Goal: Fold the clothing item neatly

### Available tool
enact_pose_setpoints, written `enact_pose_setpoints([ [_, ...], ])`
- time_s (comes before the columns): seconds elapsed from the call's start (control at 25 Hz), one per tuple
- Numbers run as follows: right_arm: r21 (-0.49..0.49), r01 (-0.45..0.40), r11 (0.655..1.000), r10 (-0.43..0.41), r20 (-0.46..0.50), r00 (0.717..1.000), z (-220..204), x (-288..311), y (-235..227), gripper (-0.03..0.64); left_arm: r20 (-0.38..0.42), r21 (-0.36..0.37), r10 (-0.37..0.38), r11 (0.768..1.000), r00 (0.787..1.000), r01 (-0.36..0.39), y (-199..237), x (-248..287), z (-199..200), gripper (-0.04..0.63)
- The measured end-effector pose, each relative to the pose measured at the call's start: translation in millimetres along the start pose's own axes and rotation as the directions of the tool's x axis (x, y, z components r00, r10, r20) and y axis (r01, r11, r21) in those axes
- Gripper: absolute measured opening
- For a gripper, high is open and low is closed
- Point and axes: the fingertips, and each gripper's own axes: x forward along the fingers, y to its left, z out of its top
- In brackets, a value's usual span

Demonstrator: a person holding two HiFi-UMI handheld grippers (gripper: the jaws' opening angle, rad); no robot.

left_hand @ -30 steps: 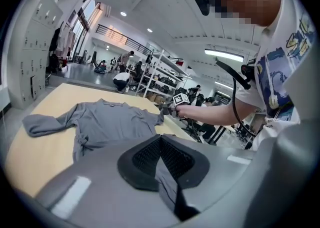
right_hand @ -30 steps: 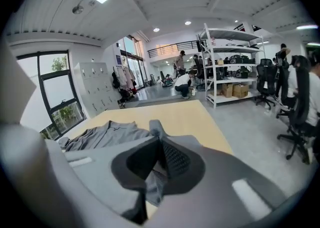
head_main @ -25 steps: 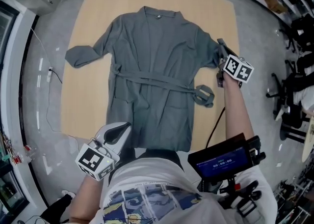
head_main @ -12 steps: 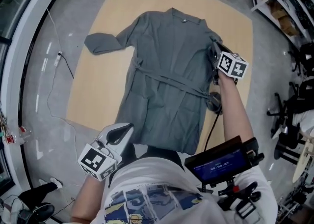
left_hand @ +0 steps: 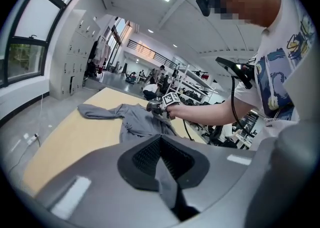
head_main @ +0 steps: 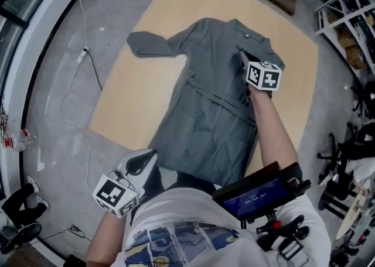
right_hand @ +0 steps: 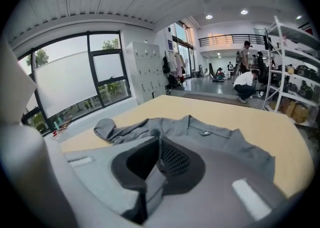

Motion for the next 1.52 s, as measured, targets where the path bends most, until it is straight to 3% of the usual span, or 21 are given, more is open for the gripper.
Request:
enact_pose_setpoints([
  [0.2, -0.093, -0.056, 0.994, 0.05, -0.072, 0.996, -12, 35, 43, 0.018, 0.018, -0.031, 0.04, 0.999, 0.999, -0.04, 11, -17, -7, 0.008],
  [0.48, -0.185, -0.096, 0.978, 0.061, -0.187, 0.98, -42, 63, 66, 0.02, 0.023, -0.056, 0.071, 0.996, 0.997, -0.07, 22, -31, -12, 0.008],
  [0.76, -0.179, -0.166, 0.97, 0.113, -0.275, 0.955, -65, 58, 81, 0.097, 0.034, -0.043, 0.038, 0.998, 0.999, -0.037, 25, -31, -8, 0.008],
  [1.16, -0.201, -0.154, 0.967, 0.109, -0.218, 0.97, -67, -31, 127, 0.101, 0.056, 0.045, -0.088, 0.995, 0.995, 0.086, 28, -47, 2, 0.008],
  [1.52, -0.187, -0.099, 0.977, 0.076, -0.127, 0.989, -83, -164, 219, 0.101, 0.016, 0.157, -0.257, 0.955, 0.966, 0.251, 31, -82, -7, 0.008],
])
